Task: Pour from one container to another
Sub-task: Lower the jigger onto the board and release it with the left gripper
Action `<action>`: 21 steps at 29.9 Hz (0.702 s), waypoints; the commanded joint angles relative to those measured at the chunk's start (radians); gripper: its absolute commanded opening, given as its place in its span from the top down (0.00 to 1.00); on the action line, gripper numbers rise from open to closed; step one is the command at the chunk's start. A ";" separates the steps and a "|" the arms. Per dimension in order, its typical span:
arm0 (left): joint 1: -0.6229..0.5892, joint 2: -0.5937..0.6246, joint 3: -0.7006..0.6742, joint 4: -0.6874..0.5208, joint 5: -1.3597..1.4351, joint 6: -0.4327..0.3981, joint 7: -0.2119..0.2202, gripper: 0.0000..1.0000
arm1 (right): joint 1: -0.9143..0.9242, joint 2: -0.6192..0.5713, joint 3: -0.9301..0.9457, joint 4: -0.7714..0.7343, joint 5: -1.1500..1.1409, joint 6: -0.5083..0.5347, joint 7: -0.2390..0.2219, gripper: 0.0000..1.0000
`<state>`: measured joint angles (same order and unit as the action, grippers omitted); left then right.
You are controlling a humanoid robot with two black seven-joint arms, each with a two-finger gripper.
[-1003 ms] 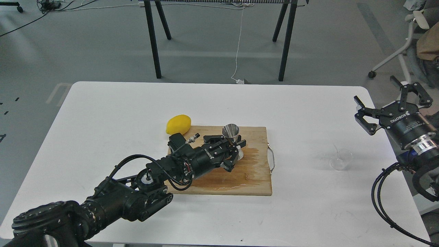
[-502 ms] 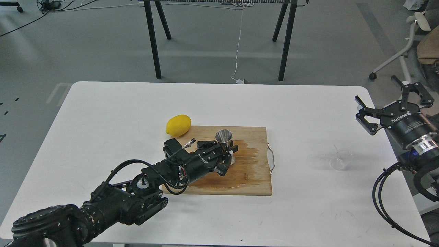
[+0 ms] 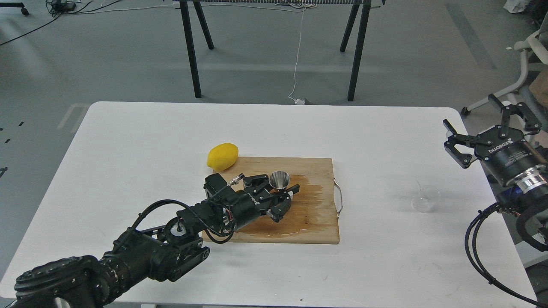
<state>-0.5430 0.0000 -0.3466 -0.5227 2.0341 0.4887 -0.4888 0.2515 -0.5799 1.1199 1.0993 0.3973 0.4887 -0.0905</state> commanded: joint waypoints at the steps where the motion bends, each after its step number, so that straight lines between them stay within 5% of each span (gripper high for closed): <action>1: 0.005 0.000 0.000 0.000 0.000 0.000 0.000 0.26 | 0.000 0.000 0.000 0.001 0.000 0.000 0.000 0.02; 6: 0.034 0.000 0.000 -0.003 -0.002 0.000 0.000 0.13 | -0.003 0.000 0.000 0.001 0.000 0.000 0.000 0.02; 21: 0.049 0.044 -0.014 -0.013 -0.005 0.000 0.000 0.12 | -0.005 0.002 0.000 0.004 0.002 0.000 0.000 0.02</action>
<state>-0.4956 0.0266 -0.3581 -0.5328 2.0306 0.4887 -0.4887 0.2469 -0.5785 1.1190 1.1021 0.3987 0.4887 -0.0905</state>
